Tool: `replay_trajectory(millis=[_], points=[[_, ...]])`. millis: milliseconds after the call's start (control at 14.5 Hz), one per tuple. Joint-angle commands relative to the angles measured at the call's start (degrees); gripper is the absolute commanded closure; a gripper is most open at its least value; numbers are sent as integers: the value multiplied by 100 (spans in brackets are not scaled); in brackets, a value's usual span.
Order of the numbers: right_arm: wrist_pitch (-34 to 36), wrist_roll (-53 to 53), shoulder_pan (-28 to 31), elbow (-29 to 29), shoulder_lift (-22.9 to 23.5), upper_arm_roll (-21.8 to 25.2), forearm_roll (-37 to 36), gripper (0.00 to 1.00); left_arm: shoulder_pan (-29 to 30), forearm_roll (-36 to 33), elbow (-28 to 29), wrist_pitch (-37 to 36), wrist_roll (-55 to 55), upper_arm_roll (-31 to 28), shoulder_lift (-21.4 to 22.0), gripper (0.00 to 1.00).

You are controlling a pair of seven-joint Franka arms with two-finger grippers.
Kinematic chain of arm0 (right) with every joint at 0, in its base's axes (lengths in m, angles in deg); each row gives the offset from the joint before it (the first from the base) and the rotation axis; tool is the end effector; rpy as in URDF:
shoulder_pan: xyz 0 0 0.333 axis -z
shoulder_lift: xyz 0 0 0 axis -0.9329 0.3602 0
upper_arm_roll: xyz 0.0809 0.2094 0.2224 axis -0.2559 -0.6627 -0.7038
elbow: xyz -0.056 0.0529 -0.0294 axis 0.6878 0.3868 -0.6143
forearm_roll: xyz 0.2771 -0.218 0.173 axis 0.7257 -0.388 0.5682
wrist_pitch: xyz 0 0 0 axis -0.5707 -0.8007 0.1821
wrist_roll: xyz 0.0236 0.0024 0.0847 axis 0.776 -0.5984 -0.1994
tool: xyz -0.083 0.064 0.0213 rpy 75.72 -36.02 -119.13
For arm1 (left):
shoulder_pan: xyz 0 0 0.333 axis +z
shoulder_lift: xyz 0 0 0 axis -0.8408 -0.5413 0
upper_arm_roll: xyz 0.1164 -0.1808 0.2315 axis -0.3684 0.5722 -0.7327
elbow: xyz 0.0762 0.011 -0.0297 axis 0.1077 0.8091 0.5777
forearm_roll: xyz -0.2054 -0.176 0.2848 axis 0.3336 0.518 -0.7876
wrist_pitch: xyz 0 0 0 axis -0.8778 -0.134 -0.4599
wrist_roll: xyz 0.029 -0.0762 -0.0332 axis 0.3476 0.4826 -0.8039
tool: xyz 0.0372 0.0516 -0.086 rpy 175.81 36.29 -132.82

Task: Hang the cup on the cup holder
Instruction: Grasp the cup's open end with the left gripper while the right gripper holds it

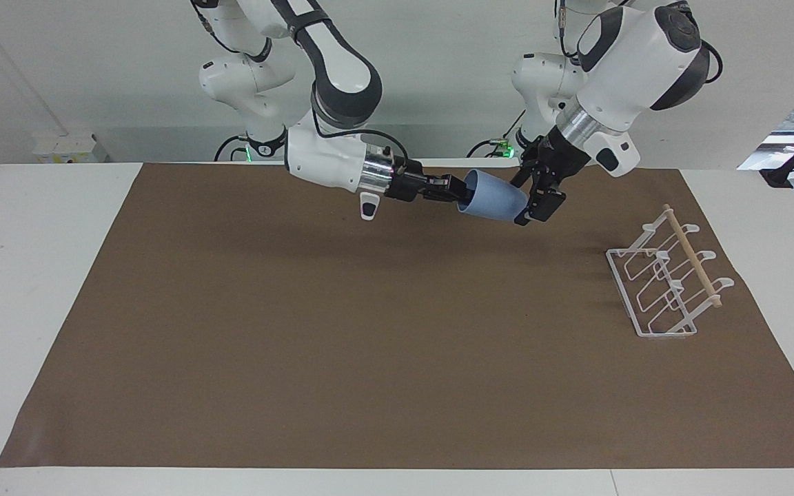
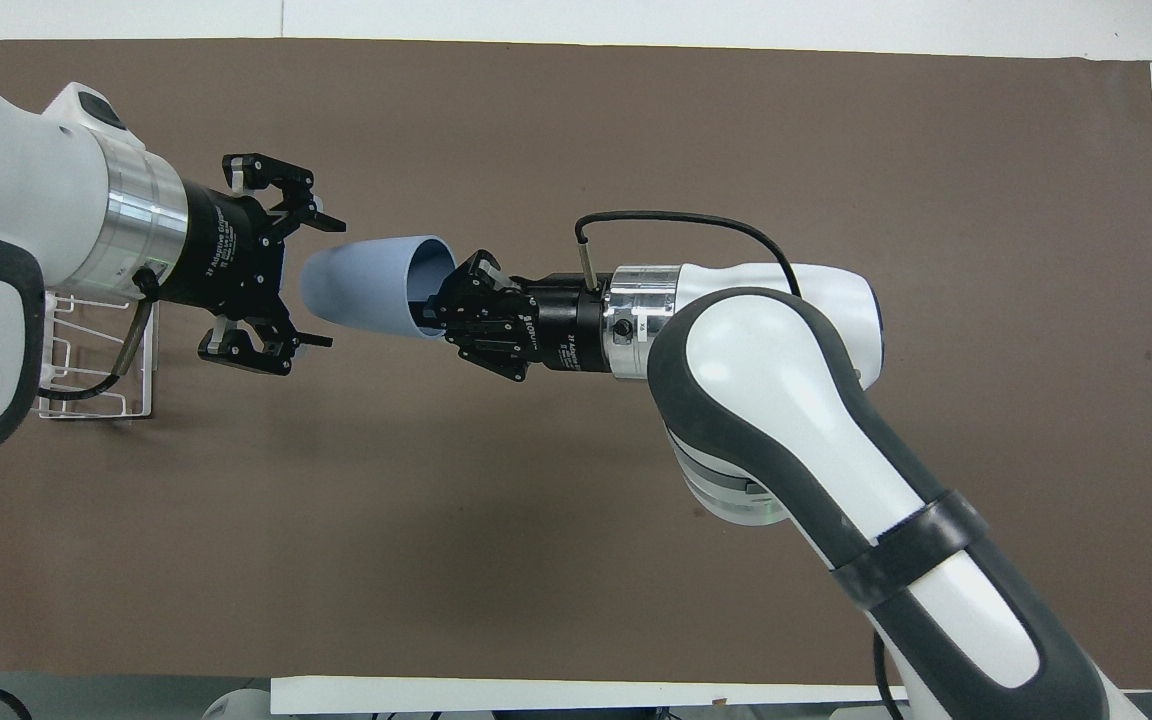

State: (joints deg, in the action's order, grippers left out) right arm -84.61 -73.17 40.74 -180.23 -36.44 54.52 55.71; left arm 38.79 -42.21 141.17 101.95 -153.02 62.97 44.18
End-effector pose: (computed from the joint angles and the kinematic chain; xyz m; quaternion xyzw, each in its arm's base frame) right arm 0.5133 0.3623 0.4601 -0.7608 0.2564 0.1420 0.5790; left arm 0.5090 -0.2502 0.5827 0.7687 0.6151 -0.1205 0.1272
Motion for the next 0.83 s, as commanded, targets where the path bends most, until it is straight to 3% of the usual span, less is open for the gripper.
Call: replay_trajectory(millis=[0,69,206,481,550,619,688,756], points=[[-58,-50,20,-2,-4,-21,98,100,-168,72,328,255,-53,-56,205,1],[-58,-59,20,-11,5,-21,98,100,-195,90,337,273,-88,-56,214,11],[-66,-103,20,-2,5,-21,98,100,-248,99,346,299,-141,-56,214,96],[-75,-112,20,-2,5,-21,72,100,-301,81,399,388,-123,-56,240,100],[-75,-112,20,-2,5,-21,63,94,-292,72,390,396,-132,-56,231,100],[-84,-112,20,6,5,-21,28,73,-283,20,372,370,-150,-56,223,100],[-188,-51,-6,24,5,-21,19,12,-240,11,372,379,-158,-56,214,100],[-372,-33,-76,41,14,-21,-68,1,-213,2,363,361,-150,-65,214,100]])
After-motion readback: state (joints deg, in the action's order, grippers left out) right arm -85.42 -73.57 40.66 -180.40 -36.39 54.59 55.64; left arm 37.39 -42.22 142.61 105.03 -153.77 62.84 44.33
